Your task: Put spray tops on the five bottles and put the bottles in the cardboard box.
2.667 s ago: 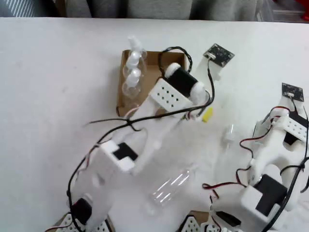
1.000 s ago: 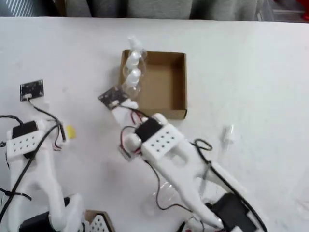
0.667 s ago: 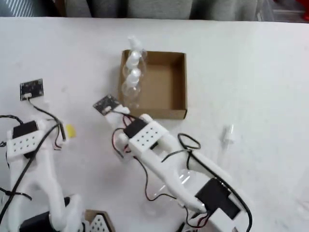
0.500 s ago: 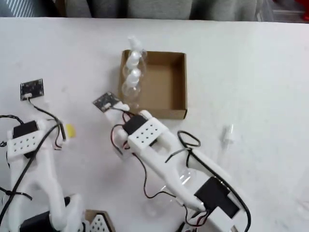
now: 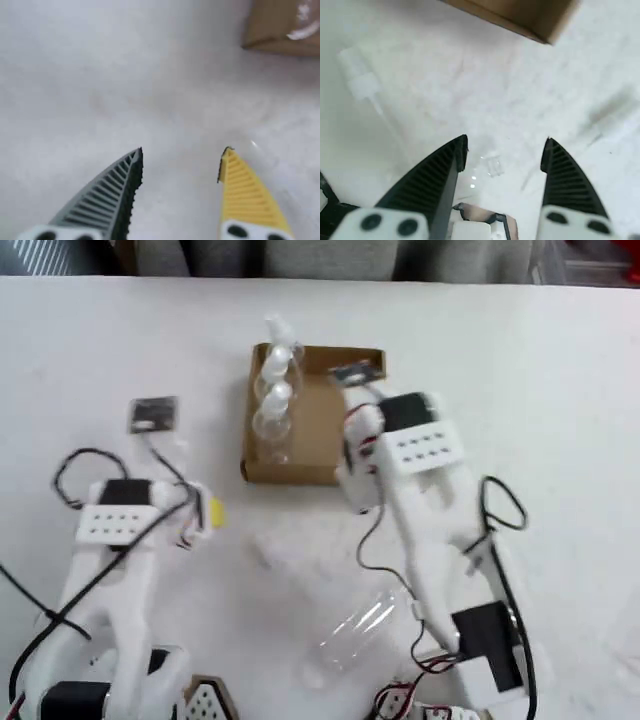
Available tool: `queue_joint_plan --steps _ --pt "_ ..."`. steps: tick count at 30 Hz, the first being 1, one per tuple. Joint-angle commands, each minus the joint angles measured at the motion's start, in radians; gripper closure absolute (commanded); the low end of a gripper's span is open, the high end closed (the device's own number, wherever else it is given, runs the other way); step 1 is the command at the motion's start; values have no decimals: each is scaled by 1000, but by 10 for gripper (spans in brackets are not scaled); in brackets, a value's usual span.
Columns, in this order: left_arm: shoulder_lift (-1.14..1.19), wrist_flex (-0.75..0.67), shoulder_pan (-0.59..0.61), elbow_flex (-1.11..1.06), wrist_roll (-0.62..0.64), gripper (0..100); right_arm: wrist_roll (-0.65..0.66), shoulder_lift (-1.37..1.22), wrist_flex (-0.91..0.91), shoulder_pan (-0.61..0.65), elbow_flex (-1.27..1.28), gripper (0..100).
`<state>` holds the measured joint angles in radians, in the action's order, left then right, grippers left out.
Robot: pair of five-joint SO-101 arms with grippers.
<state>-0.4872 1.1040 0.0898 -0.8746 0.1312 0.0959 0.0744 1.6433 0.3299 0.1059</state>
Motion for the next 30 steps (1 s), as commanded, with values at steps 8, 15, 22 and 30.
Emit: queue_joint_plan --steps 8,15,22,30 --pt "-47 43 -444 5 245 712 236 147 19 -400 83 794" --pt "-36 -58 -478 -98 367 587 313 154 -116 -475 256 794" --pt "-36 -166 -415 -153 367 696 367 154 -136 -538 269 794" --pt "18 -247 -424 -190 367 661 457 154 -136 -664 272 794"
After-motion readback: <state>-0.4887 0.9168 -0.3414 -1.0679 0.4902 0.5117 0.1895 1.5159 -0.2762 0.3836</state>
